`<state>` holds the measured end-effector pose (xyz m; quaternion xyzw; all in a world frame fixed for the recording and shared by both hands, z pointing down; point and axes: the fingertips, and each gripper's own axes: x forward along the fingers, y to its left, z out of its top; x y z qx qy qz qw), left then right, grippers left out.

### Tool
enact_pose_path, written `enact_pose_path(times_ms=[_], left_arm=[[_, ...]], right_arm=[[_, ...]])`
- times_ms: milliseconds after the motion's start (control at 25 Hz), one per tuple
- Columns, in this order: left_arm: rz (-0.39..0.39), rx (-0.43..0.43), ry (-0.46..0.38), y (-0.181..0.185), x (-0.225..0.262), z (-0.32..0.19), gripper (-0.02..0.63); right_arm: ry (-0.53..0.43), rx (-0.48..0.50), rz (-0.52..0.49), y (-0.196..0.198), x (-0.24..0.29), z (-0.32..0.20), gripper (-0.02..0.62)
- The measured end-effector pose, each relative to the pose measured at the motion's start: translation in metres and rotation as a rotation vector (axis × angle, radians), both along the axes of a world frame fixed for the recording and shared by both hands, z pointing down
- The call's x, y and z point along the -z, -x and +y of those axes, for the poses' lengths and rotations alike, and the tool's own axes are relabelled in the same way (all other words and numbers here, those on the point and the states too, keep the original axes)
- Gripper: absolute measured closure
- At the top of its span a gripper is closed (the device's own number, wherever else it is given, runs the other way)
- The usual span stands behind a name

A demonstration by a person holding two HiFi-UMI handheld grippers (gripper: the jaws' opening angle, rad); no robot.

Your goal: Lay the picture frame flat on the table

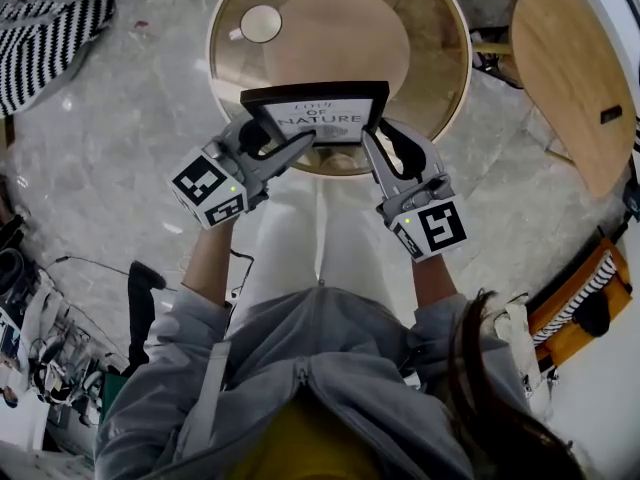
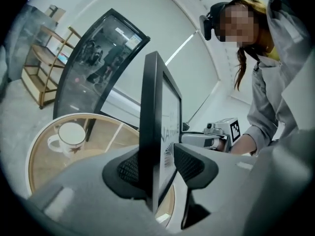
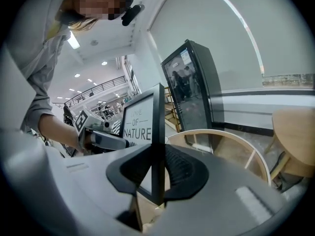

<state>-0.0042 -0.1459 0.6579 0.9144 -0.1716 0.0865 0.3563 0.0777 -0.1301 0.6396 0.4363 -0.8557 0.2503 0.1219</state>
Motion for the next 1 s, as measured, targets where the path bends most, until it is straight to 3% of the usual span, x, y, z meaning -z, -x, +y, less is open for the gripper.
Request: enact_pose_path(times_ms=[360,520,720,1000], left_arm=[[-0.118,0.084,0.093,0.023,-0.039,0.008,0.425],[-0.159,0.077,0.098,0.025,-0.049,0.010,0.511],[-0.233,0.072,0.157,0.031,-0.085,0.021,0.514],[-0.317,0.063,0.318,0.054,-0.149,0.043,0.515]], right_arm=[[0.068,-0.086,-0.013,-0.019,-0.025,0.009,0.515],[0.103,-0.086,-0.009,-0.016,-0.040,0.013,0.514],[0.215,-0.111,-0.025,-0.012,-0.084,0.022,0.514],[0.419,-0.097,-0.040,0.011,-0.157,0.039,0.514]])
